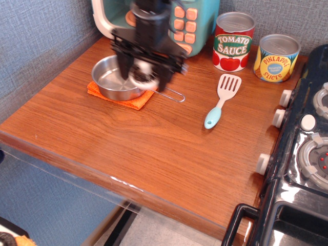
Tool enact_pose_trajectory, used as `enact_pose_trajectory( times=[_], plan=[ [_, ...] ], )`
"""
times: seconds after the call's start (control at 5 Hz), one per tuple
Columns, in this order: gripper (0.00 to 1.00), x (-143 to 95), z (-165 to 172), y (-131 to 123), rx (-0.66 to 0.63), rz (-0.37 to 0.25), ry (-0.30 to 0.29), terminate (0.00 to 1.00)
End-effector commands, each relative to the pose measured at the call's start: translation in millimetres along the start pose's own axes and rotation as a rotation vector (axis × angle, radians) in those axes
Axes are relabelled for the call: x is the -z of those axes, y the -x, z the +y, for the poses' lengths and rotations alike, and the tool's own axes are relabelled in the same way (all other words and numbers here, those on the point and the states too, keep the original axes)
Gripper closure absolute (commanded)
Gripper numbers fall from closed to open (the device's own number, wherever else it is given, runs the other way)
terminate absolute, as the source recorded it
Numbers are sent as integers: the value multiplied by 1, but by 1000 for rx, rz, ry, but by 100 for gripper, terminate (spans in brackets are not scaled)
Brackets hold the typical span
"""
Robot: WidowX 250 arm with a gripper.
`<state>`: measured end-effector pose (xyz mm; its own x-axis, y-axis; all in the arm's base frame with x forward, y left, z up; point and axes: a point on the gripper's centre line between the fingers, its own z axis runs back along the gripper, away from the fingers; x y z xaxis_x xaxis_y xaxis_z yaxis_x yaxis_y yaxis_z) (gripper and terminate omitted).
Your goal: Put the mushroom in the pot
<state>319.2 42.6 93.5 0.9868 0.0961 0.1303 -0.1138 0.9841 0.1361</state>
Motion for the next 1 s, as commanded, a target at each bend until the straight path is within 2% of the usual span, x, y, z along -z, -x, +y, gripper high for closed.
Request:
enact_pose_trajectory(
  times=[0.0, 0.4, 0.6, 0.8],
  plan=[
    [100, 11, 40, -26, -103, 0, -14, 0],
    [100, 22, 43, -45, -114, 15, -28, 0],
    [0, 21, 48, -49, -124, 14, -41, 0],
    [0, 20, 47, -47, -119, 18, -40, 0]
  ],
)
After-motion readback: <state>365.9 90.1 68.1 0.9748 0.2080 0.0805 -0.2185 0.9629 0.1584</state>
